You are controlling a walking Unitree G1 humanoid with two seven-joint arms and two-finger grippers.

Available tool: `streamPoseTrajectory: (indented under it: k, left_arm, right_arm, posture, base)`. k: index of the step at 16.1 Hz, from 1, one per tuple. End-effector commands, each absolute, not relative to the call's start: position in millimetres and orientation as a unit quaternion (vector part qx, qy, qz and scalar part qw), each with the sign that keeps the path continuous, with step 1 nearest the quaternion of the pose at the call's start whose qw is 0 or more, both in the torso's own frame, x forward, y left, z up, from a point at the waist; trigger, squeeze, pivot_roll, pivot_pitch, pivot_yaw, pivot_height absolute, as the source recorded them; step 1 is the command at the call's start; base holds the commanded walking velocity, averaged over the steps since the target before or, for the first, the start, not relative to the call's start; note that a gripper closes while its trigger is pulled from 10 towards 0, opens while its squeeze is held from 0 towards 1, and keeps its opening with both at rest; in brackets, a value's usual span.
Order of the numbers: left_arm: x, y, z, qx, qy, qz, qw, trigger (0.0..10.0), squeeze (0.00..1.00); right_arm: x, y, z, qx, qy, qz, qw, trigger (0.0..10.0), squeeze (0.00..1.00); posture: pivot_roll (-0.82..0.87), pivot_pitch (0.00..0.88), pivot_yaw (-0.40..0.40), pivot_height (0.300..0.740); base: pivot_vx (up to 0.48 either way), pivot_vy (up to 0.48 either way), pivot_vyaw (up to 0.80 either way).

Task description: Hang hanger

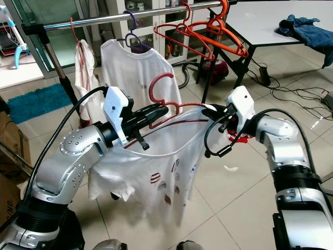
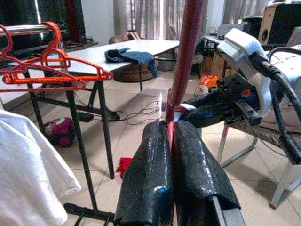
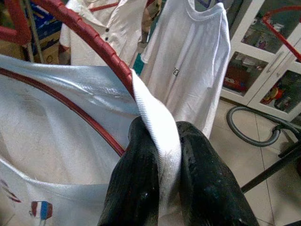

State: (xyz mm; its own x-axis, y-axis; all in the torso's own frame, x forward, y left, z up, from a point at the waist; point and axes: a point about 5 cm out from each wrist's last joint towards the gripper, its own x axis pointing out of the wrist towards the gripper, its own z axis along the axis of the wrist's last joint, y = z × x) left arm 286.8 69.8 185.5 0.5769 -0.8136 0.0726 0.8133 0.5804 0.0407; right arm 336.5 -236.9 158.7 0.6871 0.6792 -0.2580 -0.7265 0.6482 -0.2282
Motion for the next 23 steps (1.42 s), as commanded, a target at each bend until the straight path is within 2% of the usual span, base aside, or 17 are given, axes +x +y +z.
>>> streamPoseTrajectory:
  k: [1,6,7,8,11,16,18,19,21,23]
  left_arm:
    - [286,68,191,0.003,-0.052,-0.463,0.885,10.0,0.0]
    - [285,65,192,0.001,-0.055,-0.466,0.883,10.0,0.0]
    - [285,65,192,0.001,-0.055,-0.466,0.883,10.0,0.0]
    - [285,65,192,0.001,-0.055,-0.466,0.883,10.0,0.0]
    - [284,65,191,0.001,-0.054,-0.465,0.884,10.0,0.0]
    - [285,66,190,0.004,-0.052,-0.465,0.884,10.0,0.0]
    - [285,66,190,0.005,-0.051,-0.466,0.883,10.0,0.0]
    - [285,66,190,0.006,-0.051,-0.466,0.883,10.0,0.0]
    - [285,65,190,0.007,-0.05,-0.467,0.883,10.0,0.0]
    - [286,65,190,0.007,-0.05,-0.467,0.883,10.0,0.0]
  right_arm:
    - [336,-235,168,-0.175,0.064,0.402,0.897,10.0,1.0]
    - [338,-226,181,-0.235,0.055,0.436,0.867,10.0,1.0]
    - [339,-224,182,-0.243,0.056,0.433,0.866,10.0,0.96]
    - [339,-224,182,-0.248,0.058,0.431,0.866,10.0,0.0]
    - [340,-226,178,-0.215,0.063,0.412,0.883,10.0,0.0]
    - [342,-231,174,-0.086,0.056,0.372,0.923,10.0,0.0]
    - [340,-228,176,-0.074,0.042,0.371,0.925,10.0,0.0]
    - [337,-226,172,-0.107,0.044,0.372,0.921,10.0,0.0]
    - [334,-223,168,-0.082,0.052,0.379,0.92,10.0,0.0]
    - [328,-226,162,-0.127,0.075,0.393,0.908,10.0,0.0]
  posture:
    - [0.03,0.0,0.023,0.74]
    - [0.04,0.0,0.017,0.74]
    - [0.04,0.0,0.013,0.74]
    - [0.04,0.0,0.013,0.74]
    - [0.04,0.0,0.01,0.74]
    - [0.04,0.0,0.013,0.74]
    - [0.04,0.0,0.014,0.74]
    - [0.03,0.0,0.015,0.74]
    - [0.03,0.0,0.013,0.74]
    - [0.03,0.0,0.013,0.74]
  base:
    - [0.0,0.0,0.0]
    - [0.0,0.0,0.0]
    - [0.0,0.0,0.0]
    - [0.0,0.0,0.0]
    - [0.0,0.0,0.0]
    - [0.0,0.0,0.0]
    - [0.0,0.0,0.0]
    - [0.0,0.0,0.0]
    - [0.0,0.0,0.0]
    - [0.0,0.0,0.0]
